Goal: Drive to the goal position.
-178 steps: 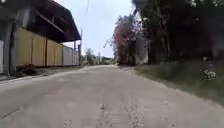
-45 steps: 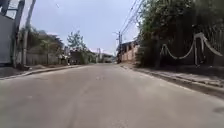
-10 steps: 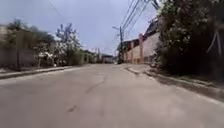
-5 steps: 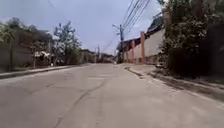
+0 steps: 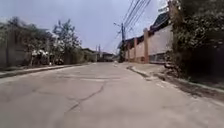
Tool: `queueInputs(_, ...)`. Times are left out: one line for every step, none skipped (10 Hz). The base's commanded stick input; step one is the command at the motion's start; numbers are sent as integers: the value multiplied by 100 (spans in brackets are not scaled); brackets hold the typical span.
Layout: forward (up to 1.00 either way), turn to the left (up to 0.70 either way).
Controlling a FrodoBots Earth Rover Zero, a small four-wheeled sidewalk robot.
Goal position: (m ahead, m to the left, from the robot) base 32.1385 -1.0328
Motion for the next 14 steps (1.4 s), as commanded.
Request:
queueInputs(100, -22)
queueInputs(100, 0)
queueInputs(100, 0)
queueInputs(100, 0)
queueInputs(100, 0)
queueInputs(100, 0)
queueInputs(100, 0)
queueInputs(100, 0)
queueInputs(100, 0)
queueInputs(100, 0)
queueInputs(100, 0)
queueInputs(100, 0)
queueInputs(100, 0)
queueInputs(100, 0)
